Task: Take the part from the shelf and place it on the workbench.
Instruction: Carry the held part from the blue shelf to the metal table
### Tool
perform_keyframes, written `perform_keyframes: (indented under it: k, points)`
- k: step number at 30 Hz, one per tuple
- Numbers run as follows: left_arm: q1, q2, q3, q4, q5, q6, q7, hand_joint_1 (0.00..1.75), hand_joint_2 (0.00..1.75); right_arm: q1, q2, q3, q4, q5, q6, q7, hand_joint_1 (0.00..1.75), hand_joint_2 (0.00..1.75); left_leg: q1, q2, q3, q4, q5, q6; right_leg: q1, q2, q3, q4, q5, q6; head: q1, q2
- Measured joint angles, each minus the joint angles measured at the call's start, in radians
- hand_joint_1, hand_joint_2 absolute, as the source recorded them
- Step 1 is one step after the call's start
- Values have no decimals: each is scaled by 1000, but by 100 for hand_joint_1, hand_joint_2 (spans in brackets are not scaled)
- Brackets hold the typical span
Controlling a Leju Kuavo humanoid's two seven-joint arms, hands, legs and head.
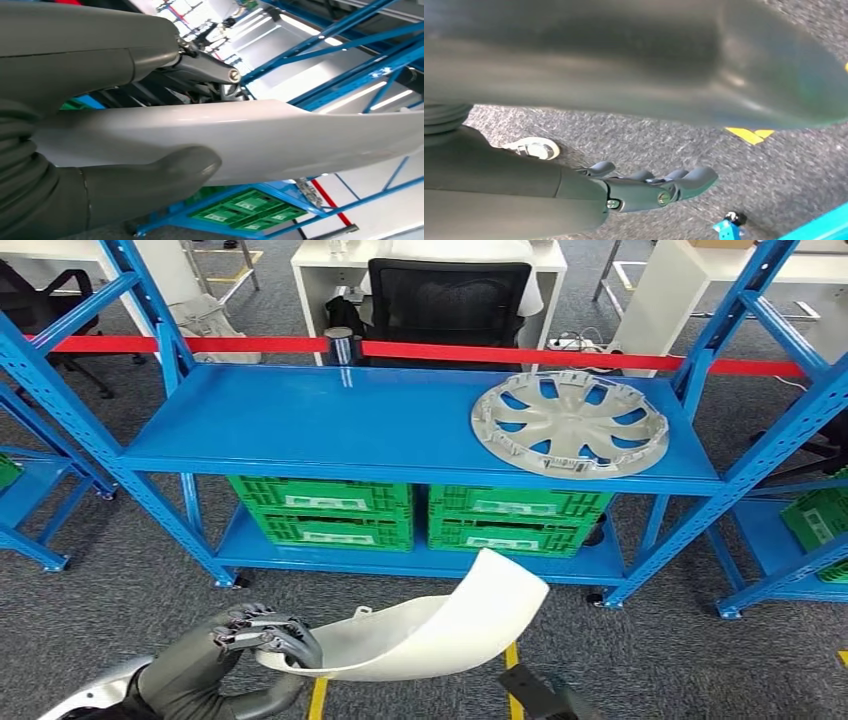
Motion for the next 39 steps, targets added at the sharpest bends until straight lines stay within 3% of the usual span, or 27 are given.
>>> perform_keyframes:
  k: [1, 2, 3, 6, 7, 11, 13, 16, 17, 18, 19, 21, 23, 26, 27, 28, 29, 31, 32, 33, 34, 36, 38, 39]
  points:
    - [2, 0, -1, 2, -1, 0, 1, 175, 175, -1, 0, 3, 0, 2, 3, 2, 0, 0, -2, 0, -9, 2, 6, 1, 0, 0, -19, 59, -29, 2, 0, 0]
    - [3, 0, -3, 5, -2, 0, 3, 175, 175, -2, 0, 5, 0, 4, 5, 5, 0, 0, -3, 1, -16, 4, 11, 1, 0, 0, -22, 87, -38, 2, 0, 0]
    - [4, 0, -5, 8, -2, 0, 4, 175, 175, -3, 0, 8, 0, 5, 6, 8, 0, 0, -4, 1, -22, 8, 15, 0, 0, 0, -4, 73, -29, 0, 0, 0]
    - [5, 0, -11, 16, -3, 0, 5, 175, 175, -11, 0, 12, 0, 7, 8, 14, 0, 0, -6, 1, -38, 25, 21, -6, 4, 0, 123, -124, 40, -12, 0, 0]
    - [5, 0, -12, 19, -3, 0, 5, 175, 175, -15, 0, 12, 0, 6, 8, 14, 0, 0, -7, 1, -44, 30, 23, -11, 6, 0, 148, -171, 53, -17, 0, 0]
    - [5, 0, -14, 31, 0, 0, 5, 175, 175, -19, 0, 12, 2, 0, 6, 12, 0, 0, -5, 1, -55, 34, 33, -36, 11, -1, 148, -197, 71, -39, 0, 0]
    - [5, 1, -15, 35, 3, 0, 5, 175, 175, -20, 2, 12, 3, -3, 5, 11, 0, 0, -2, -2, -74, 79, -9, -49, 6, -3, 138, -203, 86, -51, -1, 0]
    - [4, 1, -16, 47, 7, 0, 6, 175, 175, -22, 6, 12, 4, -14, 1, 9, 0, 0, 4, -3, -136, 258, -132, -62, 4, -5, 105, -204, 110, -56, -2, 0]
    - [1, 2, -16, 53, 10, -2, 7, 175, 175, -22, 7, 12, 4, -17, -1, 8, 0, 0, 6, -3, -145, 301, -155, -64, 4, -6, 92, -202, 119, -55, -2, 0]
    - [-3, 2, -16, 60, 12, -3, 6, 175, 175, -23, 7, 12, 4, -19, -2, 8, 0, 0, 7, -3, -136, 311, -159, -65, 4, -7, 79, -200, 128, -54, -2, 0]
    - [-9, 3, -16, 67, 15, -5, 6, 175, 175, -24, 7, 12, 4, -20, -4, 8, 0, 0, 7, -3, -107, 279, -147, -64, 4, -7, 67, -199, 137, -52, -2, 0]
    - [-23, 4, -16, 77, 19, -9, 2, 175, 175, -28, 8, 12, 3, -21, -8, 8, 0, 0, 8, -3, -5, 132, -102, -60, 4, -7, 48, -196, 154, -46, -2, 0]
    - [-38, 4, -17, 84, 22, -11, -1, 175, 175, -31, 8, 12, 3, -23, -14, 8, 0, 0, 4, -4, 62, 19, -74, -49, 5, -6, 39, -196, 171, -35, -2, 0]
    - [-48, 4, -17, 93, 30, -12, -2, 175, 175, -30, 8, 12, 3, -22, -20, 10, 0, 0, -5, -6, 57, 3, -52, -24, 1, -6, 37, -207, 198, -13, -1, 0]
    - [-50, 3, -17, 97, 34, -12, -1, 175, 175, -28, 8, 12, 3, -22, -20, 11, 0, 0, -6, -4, 48, 2, -41, -15, -1, -5, 32, -205, 193, -7, -1, 0]
    - [-53, 3, -17, 100, 37, -12, 0, 175, 175, -25, 8, 12, 3, -21, -21, 13, 0, 0, -5, -3, 37, 1, -28, -8, -3, -4, 23, -189, 169, -2, 0, 0]
    - [-56, 2, -17, 103, 39, -12, 1, 175, 175, -23, 7, 13, 2, -19, -21, 14, 0, 0, -3, -1, 22, 0, -15, -1, -3, -3, 8, -152, 125, 2, 0, 0]
    - [-58, 2, -17, 108, 42, -12, 5, 175, 175, -20, 5, 13, -1, -13, -22, 19, 0, 0, -5, 1, -9, 1, 8, 6, -3, -3, -27, -22, 14, 6, 2, 0]
    - [-57, 2, -17, 111, 44, -12, 8, 175, 175, -19, 3, 14, -3, -10, -22, 24, 0, 0, -7, 1, -24, 3, 19, 7, -2, -2, -38, 43, -18, 6, 2, 0]
    - [-57, 2, -17, 113, 46, -12, 12, 175, 175, -17, 1, 15, -4, -8, -21, 30, 0, 0, -9, 2, -40, 5, 30, 8, 0, -2, -36, 84, -26, 5, 2, 0]
    - [-57, 2, -17, 115, 48, -12, 16, 175, 175, -14, -1, 16, -6, -7, -21, 35, 0, 0, -10, 2, -55, 9, 39, 7, 2, -2, -17, 91, -12, 3, 2, 0]
    - [-57, 1, -17, 118, 50, -12, 19, 175, 175, -11, -4, 18, -7, -6, -20, 40, 0, 0, -10, 2, -83, 20, 55, 4, 7, -1, 77, -4, 34, -6, 2, 0]
    - [-58, 1, -17, 119, 51, -12, 20, 175, 175, -11, -9, 18, -11, -5, -20, 41, 0, 0, -12, 2, -100, 31, 66, -4, 14, -1, 182, -148, 32, -19, 2, 0]
    - [-58, 0, -17, 119, 52, -12, 20, 175, 175, -11, -11, 19, -12, -5, -20, 43, 0, 0, -12, 3, -104, 33, 73, -9, 16, -1, 210, -193, 21, -25, 2, 0]
